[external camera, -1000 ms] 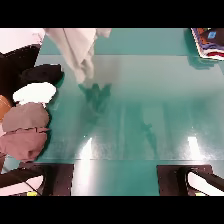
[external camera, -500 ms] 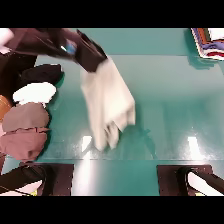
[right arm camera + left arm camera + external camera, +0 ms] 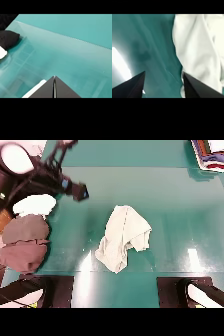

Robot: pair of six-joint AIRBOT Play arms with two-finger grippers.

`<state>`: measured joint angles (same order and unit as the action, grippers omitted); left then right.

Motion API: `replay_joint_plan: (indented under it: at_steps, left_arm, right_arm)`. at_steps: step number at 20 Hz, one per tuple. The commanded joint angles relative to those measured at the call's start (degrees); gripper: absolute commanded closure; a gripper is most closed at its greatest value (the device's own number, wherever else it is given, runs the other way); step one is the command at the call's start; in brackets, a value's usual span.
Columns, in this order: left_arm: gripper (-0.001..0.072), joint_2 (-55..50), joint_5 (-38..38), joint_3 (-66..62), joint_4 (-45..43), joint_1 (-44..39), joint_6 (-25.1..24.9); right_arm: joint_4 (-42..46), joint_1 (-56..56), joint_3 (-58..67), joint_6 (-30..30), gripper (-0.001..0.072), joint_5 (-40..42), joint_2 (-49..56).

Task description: Fold the shirts.

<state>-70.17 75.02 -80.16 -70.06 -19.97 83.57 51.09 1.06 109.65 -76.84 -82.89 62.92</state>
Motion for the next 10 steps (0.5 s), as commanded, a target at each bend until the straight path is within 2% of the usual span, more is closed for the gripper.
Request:
replay_joint_plan:
  at_steps: [1, 5, 8, 10]
  left_arm:
    - [0.0168, 3.8, -1.7, 19.0, 9.7, -1.3, 0.0]
    - [0.0168, 5.2, -11.0, 35.0, 14.3, -9.4, 0.0]
    - [0.0168, 5.2, -19.1, 40.0, 15.2, -14.6, 0.9]
    - [0.0169, 5.2, -23.6, 41.7, 15.0, -15.9, 3.7]
  right_arm:
    - [0.0, 0.0, 0.0, 0.0, 0.0700, -0.2, 0.0]
    - [0.0, 0.0, 0.0, 0.0, 0.0700, -0.2, 0.1]
    - [-0.1, 0.0, 0.0, 0.0, 0.0700, -0.2, 0.6]
    - [-0.1, 0.0, 0.0, 0.0, 0.0700, -1.0, 1.4]
